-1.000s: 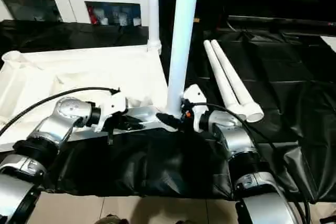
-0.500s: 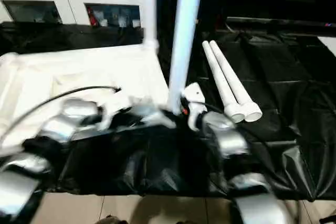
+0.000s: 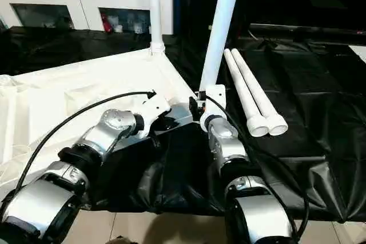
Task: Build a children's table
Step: Rotate leg to tighten
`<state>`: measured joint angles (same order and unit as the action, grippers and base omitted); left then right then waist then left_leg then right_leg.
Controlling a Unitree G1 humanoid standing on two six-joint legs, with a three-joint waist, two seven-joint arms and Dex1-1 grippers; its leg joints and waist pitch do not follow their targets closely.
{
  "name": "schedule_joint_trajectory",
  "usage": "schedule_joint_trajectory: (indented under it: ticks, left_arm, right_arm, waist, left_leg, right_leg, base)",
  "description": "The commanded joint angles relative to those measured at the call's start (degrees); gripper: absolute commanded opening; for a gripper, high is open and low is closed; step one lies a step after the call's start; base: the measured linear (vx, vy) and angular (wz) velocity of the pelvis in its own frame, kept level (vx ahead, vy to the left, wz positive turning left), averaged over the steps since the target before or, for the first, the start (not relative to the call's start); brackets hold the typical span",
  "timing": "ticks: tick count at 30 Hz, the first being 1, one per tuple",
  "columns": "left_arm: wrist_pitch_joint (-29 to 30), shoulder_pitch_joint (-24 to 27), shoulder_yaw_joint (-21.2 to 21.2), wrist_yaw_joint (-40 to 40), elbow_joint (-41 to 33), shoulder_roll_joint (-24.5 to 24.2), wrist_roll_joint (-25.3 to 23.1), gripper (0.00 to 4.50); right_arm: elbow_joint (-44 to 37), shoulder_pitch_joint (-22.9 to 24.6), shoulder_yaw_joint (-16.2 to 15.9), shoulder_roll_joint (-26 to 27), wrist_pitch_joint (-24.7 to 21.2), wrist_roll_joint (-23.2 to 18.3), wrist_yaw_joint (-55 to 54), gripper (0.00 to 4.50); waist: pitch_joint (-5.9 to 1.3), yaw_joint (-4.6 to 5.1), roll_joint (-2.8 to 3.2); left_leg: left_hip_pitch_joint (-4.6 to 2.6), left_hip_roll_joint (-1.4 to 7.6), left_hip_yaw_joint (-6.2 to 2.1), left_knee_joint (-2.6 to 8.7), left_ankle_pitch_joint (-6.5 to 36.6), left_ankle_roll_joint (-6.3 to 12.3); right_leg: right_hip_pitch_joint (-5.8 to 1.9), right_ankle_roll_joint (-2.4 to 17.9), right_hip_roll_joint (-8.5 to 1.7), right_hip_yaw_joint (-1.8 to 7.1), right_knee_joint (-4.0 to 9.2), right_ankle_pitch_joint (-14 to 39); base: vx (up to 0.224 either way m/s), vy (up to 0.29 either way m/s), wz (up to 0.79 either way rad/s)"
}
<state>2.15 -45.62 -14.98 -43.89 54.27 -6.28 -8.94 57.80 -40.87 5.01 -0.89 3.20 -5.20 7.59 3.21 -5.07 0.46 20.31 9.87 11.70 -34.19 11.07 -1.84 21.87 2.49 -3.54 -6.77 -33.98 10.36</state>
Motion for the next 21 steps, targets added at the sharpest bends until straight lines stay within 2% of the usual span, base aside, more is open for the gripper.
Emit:
schedule_joint_trajectory:
  ticks: [1,3,4,6,7,9,10,11,13,14,15,16,17,21]
  left_arm:
    - [-3.42,0.73,-1.06,-2.42,-0.33,0.62,0.14,0.00]
    - [-5.47,1.77,-1.04,-5.65,-1.35,-0.82,0.75,0.00]
    - [-5.47,1.77,-1.04,-5.65,-1.35,-0.82,0.75,0.00]
    - [-8.36,2.98,-1.13,-9.37,-2.46,-2.38,1.57,0.00]
    - [-9.08,3.83,-1.07,-11.75,-3.29,-3.42,2.35,0.00]
    - [-9.28,4.42,-0.95,-13.26,-3.89,-4.18,2.92,0.00]
    - [-10.36,5.17,-0.95,-15.47,-4.55,-5.34,3.57,0.00]
    - [-10.72,5.69,-0.79,-17.14,-5.09,-6.21,4.14,0.00]
    - [-12.62,6.97,-0.09,-21.07,-6.76,-8.24,5.91,0.00]
    - [-12.59,7.36,0.24,-22.43,-7.64,-8.92,6.63,0.00]
    - [-12.44,7.80,0.51,-24.11,-8.71,-9.56,7.40,0.00]
    - [-11.96,8.25,0.57,-26.07,-9.87,-10.32,8.04,0.00]
    - [-11.81,8.59,0.47,-27.60,-10.66,-10.90,8.45,0.00]
    - [-10.49,9.48,0.15,-32.27,-12.51,-12.34,9.85,0.00]
  right_arm:
    - [1.81,-1.13,-1.68,2.95,0.61,-0.66,5.93,3.57]
    - [1.25,-1.08,-2.69,1.60,1.87,-0.11,8.89,3.67]
    - [1.25,-1.08,-2.69,1.60,1.87,-0.11,8.89,3.93]
    - [-0.01,-0.45,-3.81,-0.15,2.22,0.16,13.47,3.93]
    - [-1.12,0.20,-4.67,-1.49,2.12,0.28,17.11,3.93]
    - [-1.99,0.73,-5.27,-2.50,1.91,0.26,19.91,3.93]
    - [-3.52,1.62,-6.04,-3.94,1.78,0.17,24.04,3.93]
    - [-4.67,2.32,-6.55,-5.05,1.76,0.18,27.13,3.93]
    - [-8.39,4.50,-8.27,-7.89,1.56,-0.23,35.31,3.93]
    - [-10.06,5.42,-8.99,-8.99,1.14,-0.59,38.30,3.93]
    - [-11.99,6.47,-9.92,-10.19,0.52,-1.10,41.72,3.93]
    - [-14.14,7.65,-11.06,-11.51,-0.05,-1.44,45.00,3.93]
    - [-15.64,8.48,-11.84,-12.38,-0.58,-1.76,47.19,3.93]
    - [-19.96,10.72,-13.82,-14.79,-3.21,-3.17,53.61,3.93]
  waist:
    - [-3.58,0.22,-0.13]
    - [-3.53,0.25,-0.14]
    - [-3.54,0.40,-0.21]
    - [-3.59,0.45,-0.21]
    - [-3.59,0.37,0.03]
    - [-3.58,0.19,0.00]
    - [-3.68,0.17,0.05]
    - [-3.59,0.03,0.09]
    - [-3.67,-0.22,0.09]
    - [-3.77,-0.31,0.27]
    - [-3.72,-0.37,0.25]
    - [-3.71,-0.49,0.03]
    - [-3.67,-0.64,0.14]
    - [-3.60,-0.83,0.01]
  left_leg:
    - [-0.77,4.45,-2.51,4.32,12.88,1.37]
    - [-0.58,4.37,-2.55,4.28,12.58,1.95]
    - [-0.35,4.41,-2.61,4.32,12.31,2.04]
    - [-0.48,4.30,-2.49,4.20,11.56,2.53]
    - [-0.47,4.41,-2.47,4.18,11.36,2.66]
    - [-0.22,4.52,-2.34,4.18,10.44,3.35]
    - [-0.38,4.66,-2.33,4.19,10.21,3.23]
    - [-0.17,4.65,-2.28,4.14,9.90,3.56]
    - [-0.21,4.76,-2.24,4.11,9.85,4.11]
    - [-0.21,4.85,-2.20,4.05,9.29,4.48]
    - [-0.28,4.81,-2.17,4.06,9.34,4.60]
    - [-0.11,4.74,-2.13,3.99,9.39,4.94]
    - [-0.18,4.84,-2.14,4.02,9.25,5.11]
    - [-0.24,4.88,-2.21,4.17,9.54,4.79]
  right_leg:
    - [-2.15,8.59,-7.31,4.63,5.23,19.16]
    - [-2.24,8.74,-7.36,4.58,5.23,19.33]
    - [-2.46,8.78,-7.40,4.59,5.10,19.10]
    - [-2.39,9.10,-7.23,4.55,5.06,18.51]
    - [-2.39,9.28,-7.34,4.64,5.04,18.32]
    - [-2.55,9.34,-7.09,4.53,4.73,17.05]
    - [-2.44,9.50,-7.09,4.56,4.59,16.69]
    - [-2.52,9.62,-7.05,4.52,4.53,16.10]
    - [-2.60,9.62,-6.95,4.44,4.35,15.24]
    - [-2.49,9.62,-6.93,4.54,4.18,14.18]
    - [-2.40,9.68,-6.84,4.48,4.23,14.08]
    - [-2.64,9.72,-6.88,4.49,4.13,14.08]
    - [-2.45,9.60,-6.93,4.52,4.21,14.71]
    - [-2.29,9.03,-6.79,4.43,4.46,16.94]
  base:
    - [0.000,0.000,0.00]
    - [0.000,0.000,0.00]
    - [0.000,0.000,0.00]
    - [0.000,0.000,0.00]
    - [0.000,0.000,0.00]
    - [0.000,0.000,0.00]
    - [0.000,0.000,0.00]
    - [0.000,0.000,0.00]
    - [0.000,0.000,0.00]
    - [0.000,0.000,0.00]
    - [0.000,0.000,0.00]
    - [0.000,0.000,0.00]
    - [0.000,0.000,0.00]
    - [0.000,0.000,0.00]
